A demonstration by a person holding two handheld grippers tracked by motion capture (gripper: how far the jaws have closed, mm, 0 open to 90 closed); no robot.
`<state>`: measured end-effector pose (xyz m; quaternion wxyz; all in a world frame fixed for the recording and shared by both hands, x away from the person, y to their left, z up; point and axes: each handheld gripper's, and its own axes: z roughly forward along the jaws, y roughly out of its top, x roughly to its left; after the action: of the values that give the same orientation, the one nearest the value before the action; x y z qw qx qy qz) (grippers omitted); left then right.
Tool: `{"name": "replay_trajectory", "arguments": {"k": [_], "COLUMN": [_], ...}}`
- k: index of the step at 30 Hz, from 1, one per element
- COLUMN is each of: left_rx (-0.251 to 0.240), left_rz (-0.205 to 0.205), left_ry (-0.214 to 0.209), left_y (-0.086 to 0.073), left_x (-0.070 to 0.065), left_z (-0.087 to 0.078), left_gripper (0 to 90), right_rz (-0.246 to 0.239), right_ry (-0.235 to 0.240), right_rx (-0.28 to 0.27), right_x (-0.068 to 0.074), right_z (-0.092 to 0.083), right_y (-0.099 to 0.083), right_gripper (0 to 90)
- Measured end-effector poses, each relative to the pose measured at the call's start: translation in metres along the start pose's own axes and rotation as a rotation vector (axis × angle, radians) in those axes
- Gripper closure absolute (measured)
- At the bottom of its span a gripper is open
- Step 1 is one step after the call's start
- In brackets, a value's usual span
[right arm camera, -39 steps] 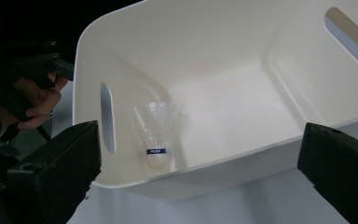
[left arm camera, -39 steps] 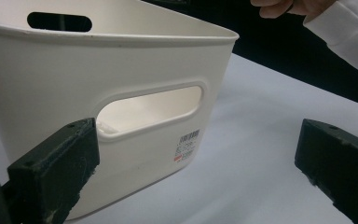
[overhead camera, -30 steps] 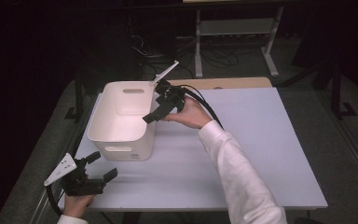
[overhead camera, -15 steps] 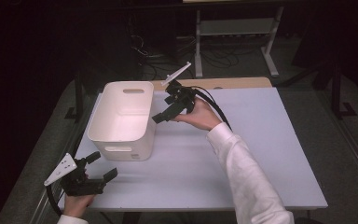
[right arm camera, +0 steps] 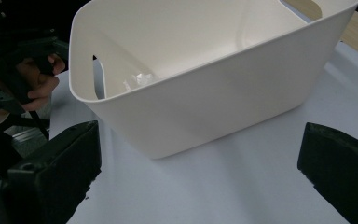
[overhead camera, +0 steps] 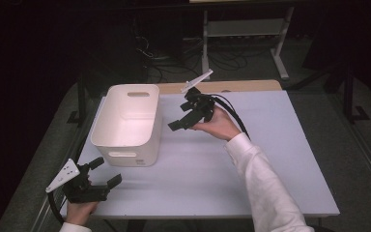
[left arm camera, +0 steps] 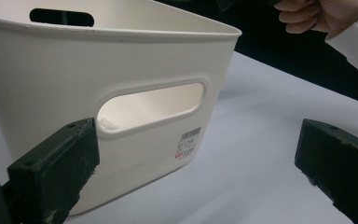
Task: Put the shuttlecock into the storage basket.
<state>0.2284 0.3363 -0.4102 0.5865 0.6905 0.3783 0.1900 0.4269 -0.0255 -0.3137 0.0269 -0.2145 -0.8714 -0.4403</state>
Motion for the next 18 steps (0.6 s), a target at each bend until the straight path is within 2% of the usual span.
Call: {"name": "replay_trajectory", "arguments": {"k": [4,6,7,8,9,10,12,14,18], "left_rx": [-0.004,-0.004,-0.004,-0.002,-0.003,-0.001,-0.01,0.003,0.004], "left_rz": [-0.005,-0.006,-0.006,-0.003,-0.004,-0.005,-0.02,-0.008,-0.003], "left_ry": [-0.002,-0.001,-0.001,-0.001,-0.001,0.001,0.003,0.007,0.004], "left_y": [0.0,0.0,0.0,0.0,0.0,0.0,0.0,-0.001,0.0], "left_x": [0.0,0.0,0.0,0.0,0.0,0.0,-0.001,-0.001,-0.002], "left_z": [0.001,0.001,0.001,0.001,0.001,0.001,0.002,0.001,0.001], "left_gripper": [0.0,0.0,0.0,0.0,0.0,0.0,0.0,0.0,0.0], "right_rz": [-0.001,0.014,0.007,0.024,0.008,0.019,0.019,0.037,0.036], "right_ry": [-0.004,-0.006,-0.009,-0.005,-0.01,-0.01,-0.011,-0.004,-0.015], "right_rx": [-0.007,-0.01,-0.016,-0.03,-0.037,-0.043,-0.047,-0.054,-0.04], "right_x": [-0.001,-0.001,-0.002,-0.002,-0.004,-0.003,-0.004,-0.003,-0.003], "right_z": [-0.004,-0.006,-0.007,-0.008,-0.009,-0.01,-0.011,-0.012,-0.017], "right_y": [-0.006,-0.009,-0.011,-0.013,-0.015,-0.016,-0.02,-0.025,-0.036], "right_gripper": [0.0,0.0,0.0,0.0,0.0,0.0,0.0,0.0,0.0]}}
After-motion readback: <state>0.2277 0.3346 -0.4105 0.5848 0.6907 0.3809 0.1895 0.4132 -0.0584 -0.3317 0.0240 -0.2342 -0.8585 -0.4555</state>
